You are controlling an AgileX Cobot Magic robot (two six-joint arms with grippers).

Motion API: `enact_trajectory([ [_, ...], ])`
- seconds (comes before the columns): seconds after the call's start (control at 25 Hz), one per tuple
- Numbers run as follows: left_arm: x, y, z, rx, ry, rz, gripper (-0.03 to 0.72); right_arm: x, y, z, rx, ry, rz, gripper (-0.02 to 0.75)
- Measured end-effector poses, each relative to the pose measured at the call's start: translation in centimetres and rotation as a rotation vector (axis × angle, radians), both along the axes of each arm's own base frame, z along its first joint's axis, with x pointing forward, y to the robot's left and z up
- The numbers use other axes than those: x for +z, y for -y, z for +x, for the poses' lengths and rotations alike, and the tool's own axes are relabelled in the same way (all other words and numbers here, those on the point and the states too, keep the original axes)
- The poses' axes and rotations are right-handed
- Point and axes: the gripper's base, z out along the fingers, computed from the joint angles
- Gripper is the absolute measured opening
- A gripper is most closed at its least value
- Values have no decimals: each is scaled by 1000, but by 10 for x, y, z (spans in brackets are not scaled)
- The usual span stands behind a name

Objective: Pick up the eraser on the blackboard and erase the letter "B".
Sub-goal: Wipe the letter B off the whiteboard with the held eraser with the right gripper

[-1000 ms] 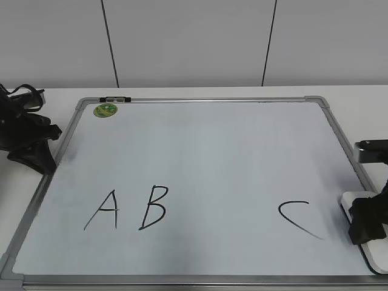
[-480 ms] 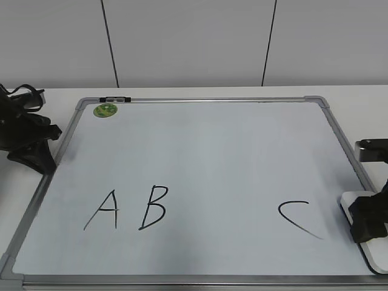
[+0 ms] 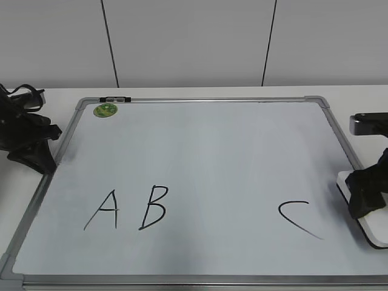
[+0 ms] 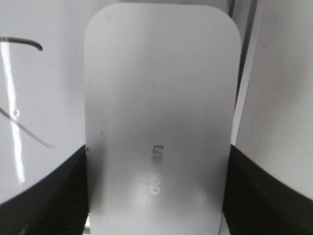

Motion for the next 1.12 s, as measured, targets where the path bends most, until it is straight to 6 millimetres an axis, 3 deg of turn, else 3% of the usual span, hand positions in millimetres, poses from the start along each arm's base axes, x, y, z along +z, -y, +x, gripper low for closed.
enact_trajectory([
  [0.2, 0, 0, 0, 0, 0, 0, 35, 20, -20, 11, 91, 12, -19, 543],
  [0.56, 0, 0, 0, 0, 0, 0, 35, 68, -100, 30, 342, 147, -8, 542],
  [0.76, 0, 0, 0, 0, 0, 0, 35, 67, -138, 41, 434, 140, -3, 541],
  [1.12, 0, 0, 0, 0, 0, 0, 35, 40, -218, 52, 592, 75, 8, 540],
])
